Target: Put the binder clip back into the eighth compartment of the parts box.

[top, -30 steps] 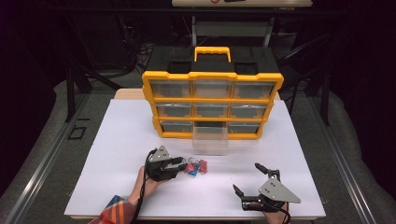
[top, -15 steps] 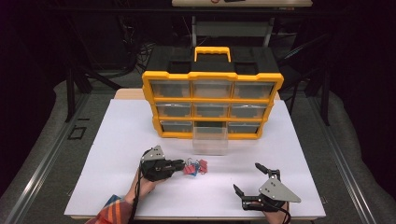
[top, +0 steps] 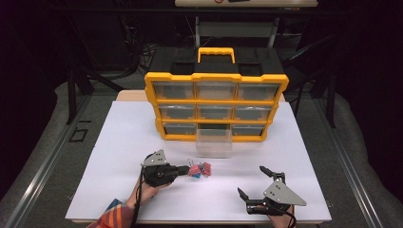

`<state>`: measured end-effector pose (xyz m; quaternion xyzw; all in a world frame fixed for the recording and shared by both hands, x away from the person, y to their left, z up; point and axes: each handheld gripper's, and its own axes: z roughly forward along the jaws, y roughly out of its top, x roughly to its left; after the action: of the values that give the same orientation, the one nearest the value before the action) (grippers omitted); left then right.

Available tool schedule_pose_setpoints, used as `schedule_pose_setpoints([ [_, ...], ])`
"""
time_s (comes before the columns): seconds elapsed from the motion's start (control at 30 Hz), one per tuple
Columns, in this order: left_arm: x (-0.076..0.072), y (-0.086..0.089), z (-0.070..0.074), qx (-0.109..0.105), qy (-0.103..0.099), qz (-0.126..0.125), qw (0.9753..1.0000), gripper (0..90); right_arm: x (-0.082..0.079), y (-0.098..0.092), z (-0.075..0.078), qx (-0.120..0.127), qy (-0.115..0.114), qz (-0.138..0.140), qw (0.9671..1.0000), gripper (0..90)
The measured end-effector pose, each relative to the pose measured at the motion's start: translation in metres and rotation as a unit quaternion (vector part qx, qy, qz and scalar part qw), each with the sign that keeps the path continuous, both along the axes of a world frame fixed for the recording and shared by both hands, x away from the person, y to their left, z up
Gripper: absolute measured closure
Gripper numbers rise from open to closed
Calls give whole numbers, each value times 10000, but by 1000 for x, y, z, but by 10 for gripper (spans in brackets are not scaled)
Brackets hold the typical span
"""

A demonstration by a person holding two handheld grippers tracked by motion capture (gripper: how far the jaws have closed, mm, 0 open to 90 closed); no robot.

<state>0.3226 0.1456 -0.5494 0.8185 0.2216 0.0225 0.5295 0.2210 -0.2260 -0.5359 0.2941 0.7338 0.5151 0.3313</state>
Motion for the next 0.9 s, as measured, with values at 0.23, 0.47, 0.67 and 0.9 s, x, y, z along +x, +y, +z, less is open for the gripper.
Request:
schedule_pose_setpoints([
  [0.23,-3,3,6,3,-75,70,9999,885,0,0,0,-7,-5,-4,10000,21],
  [0.47,-1,11,14,9,-191,323,9993,885,0,0,0,-9,-4,-11,10000,20],
  [0.67,1,15,21,17,-308,525,9981,885,0,-1,0,-17,0,-20,10000,21],
  [0.9,2,14,29,1,-458,691,9966,885,1,0,0,-23,14,-28,10000,21],
])
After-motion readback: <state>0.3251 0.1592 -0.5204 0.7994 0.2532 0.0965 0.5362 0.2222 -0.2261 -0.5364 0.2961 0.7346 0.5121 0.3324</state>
